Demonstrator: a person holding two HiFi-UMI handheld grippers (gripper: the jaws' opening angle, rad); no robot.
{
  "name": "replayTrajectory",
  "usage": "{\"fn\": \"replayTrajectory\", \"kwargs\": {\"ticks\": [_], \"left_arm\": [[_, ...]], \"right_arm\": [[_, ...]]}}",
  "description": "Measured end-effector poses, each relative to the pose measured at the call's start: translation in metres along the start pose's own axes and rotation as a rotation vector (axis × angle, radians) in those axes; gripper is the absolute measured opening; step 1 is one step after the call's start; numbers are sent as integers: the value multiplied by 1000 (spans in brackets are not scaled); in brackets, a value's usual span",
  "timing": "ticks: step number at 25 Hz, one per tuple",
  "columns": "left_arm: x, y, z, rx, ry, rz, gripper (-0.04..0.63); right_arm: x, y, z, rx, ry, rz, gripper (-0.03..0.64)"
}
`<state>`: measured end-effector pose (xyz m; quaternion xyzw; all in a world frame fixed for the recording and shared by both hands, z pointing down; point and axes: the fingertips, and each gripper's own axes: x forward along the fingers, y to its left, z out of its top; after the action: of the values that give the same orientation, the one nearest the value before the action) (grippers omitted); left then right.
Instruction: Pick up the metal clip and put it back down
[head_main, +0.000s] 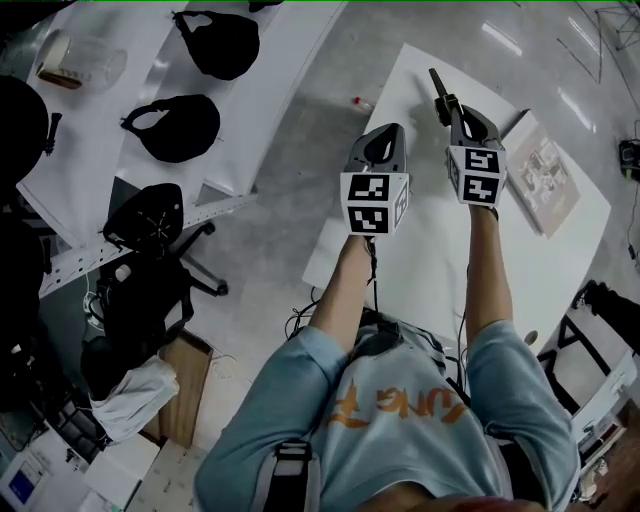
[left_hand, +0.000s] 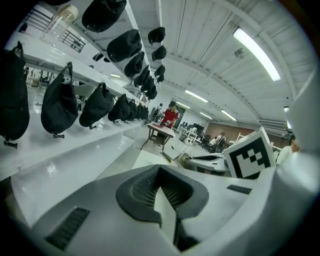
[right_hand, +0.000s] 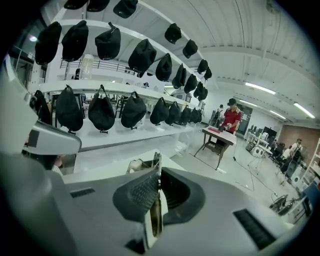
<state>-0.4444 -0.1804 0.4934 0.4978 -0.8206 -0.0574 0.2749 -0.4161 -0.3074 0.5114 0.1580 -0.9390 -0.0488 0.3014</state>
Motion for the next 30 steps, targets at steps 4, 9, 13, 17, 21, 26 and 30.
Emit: {"fn": "replayTrajectory", "kwargs": {"ticks": [4,9,13,17,21,26,30], "left_arm": [[5,9,-2,-5,12,-3,9],[7,16,-7,-23,22,-6,9],[7,23,-9,-36,23,-3,9],[5,27,-11,-47,25,4,9],[5,25,-11,-46,30,1,9],[2,22,-11,-49,30,4,9],[-3,19,-8,-46,29,4,9]], "right_arm": [[23,6,6,-60,12,1,29],[49,15,13,-162,27,3,29],[63,18,17,-243,37,-9,29],[71,22,18,-295,46,-21,29],[76,25,19,-342,47,-28,31],[84,35,14,-363,62,6,35],[84,42,12,-297,62,80,100]]}}
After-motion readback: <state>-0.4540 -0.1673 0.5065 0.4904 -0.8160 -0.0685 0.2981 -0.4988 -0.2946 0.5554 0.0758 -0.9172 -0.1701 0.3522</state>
